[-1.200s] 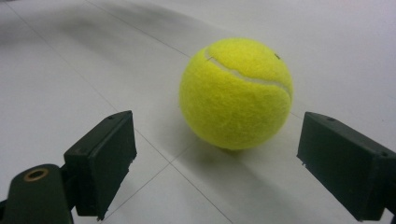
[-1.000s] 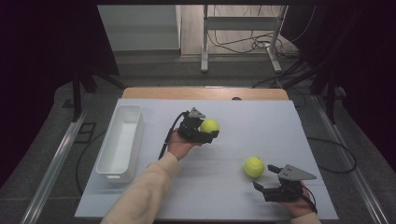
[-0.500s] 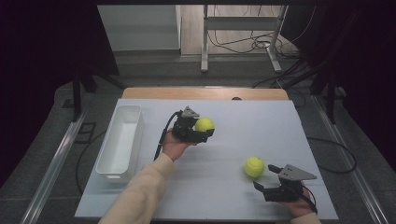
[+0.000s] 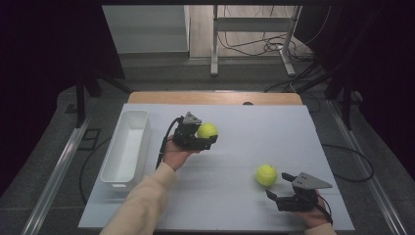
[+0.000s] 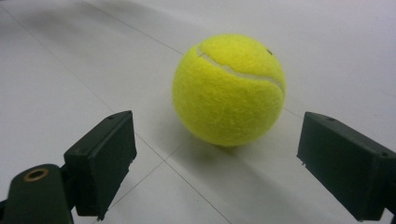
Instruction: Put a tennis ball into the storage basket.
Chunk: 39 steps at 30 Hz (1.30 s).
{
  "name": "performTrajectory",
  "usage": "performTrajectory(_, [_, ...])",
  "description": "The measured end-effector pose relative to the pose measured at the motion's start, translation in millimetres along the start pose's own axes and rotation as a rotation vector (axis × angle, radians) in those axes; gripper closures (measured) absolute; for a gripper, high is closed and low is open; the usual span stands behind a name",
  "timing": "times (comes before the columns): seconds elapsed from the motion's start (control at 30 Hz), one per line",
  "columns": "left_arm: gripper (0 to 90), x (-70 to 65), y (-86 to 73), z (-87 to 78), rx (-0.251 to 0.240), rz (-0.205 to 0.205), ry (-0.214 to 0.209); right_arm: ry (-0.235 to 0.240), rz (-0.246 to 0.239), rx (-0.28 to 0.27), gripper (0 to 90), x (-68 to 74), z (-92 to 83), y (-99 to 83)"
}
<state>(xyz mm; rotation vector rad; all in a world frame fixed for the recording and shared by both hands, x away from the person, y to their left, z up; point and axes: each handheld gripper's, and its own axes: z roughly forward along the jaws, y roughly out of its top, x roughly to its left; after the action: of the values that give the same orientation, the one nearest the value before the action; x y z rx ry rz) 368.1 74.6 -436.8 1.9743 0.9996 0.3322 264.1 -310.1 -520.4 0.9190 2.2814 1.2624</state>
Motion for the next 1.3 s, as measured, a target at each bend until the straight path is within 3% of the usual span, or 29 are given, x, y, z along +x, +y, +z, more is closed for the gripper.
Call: performTrajectory(1.3, [25.8,26.8,-4.8,-34.4,-0.024,-0.038,0.074,-0.002,-0.003,0.002,12.2,0.2,0.9,-0.5])
